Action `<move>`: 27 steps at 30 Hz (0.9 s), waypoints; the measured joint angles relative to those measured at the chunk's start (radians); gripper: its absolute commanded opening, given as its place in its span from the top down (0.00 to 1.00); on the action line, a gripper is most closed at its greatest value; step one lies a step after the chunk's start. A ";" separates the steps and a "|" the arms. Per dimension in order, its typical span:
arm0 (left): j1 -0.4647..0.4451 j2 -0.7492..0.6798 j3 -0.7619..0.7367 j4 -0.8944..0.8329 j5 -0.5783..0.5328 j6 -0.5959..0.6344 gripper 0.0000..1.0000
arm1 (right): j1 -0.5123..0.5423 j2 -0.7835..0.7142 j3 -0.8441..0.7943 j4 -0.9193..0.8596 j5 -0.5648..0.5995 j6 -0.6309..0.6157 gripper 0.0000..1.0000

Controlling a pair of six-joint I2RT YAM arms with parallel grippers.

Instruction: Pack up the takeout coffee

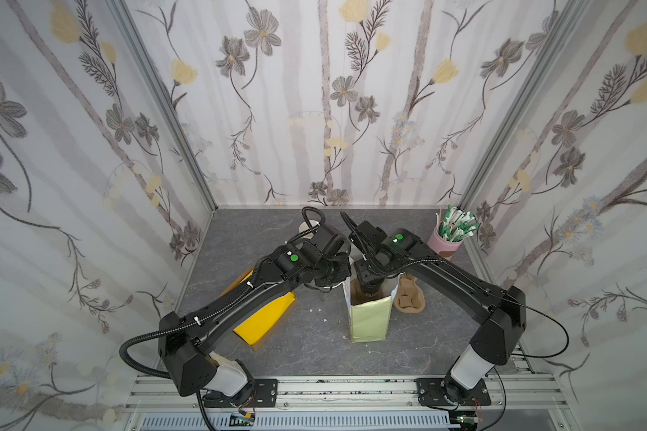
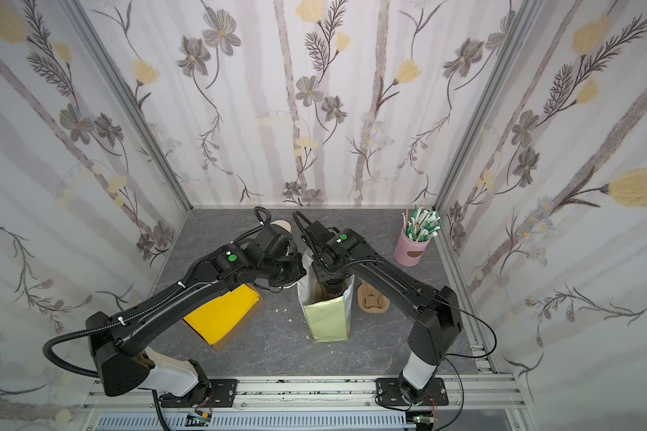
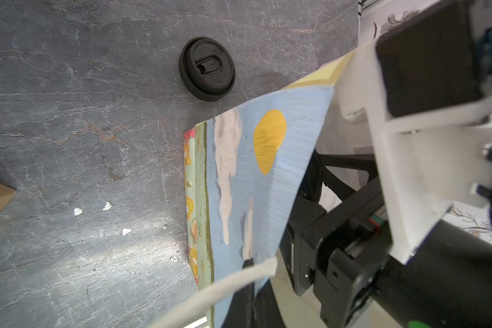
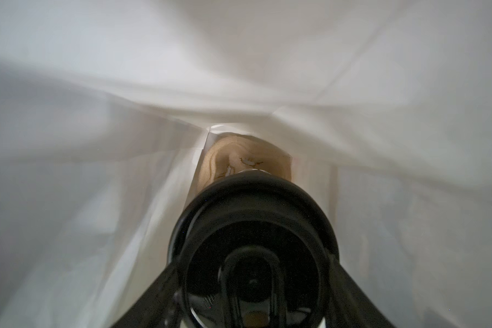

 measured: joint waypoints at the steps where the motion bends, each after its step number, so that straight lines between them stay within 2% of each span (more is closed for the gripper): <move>1: 0.000 0.002 0.000 0.001 0.000 0.000 1.00 | 0.000 -0.007 -0.014 0.011 -0.001 -0.006 0.48; 14: 0.000 0.001 0.002 0.003 -0.049 -0.032 1.00 | 0.000 -0.086 -0.165 0.085 -0.069 -0.034 0.49; 27: 0.001 0.037 0.014 0.020 -0.021 0.032 1.00 | -0.025 -0.053 -0.072 0.068 -0.083 -0.032 0.49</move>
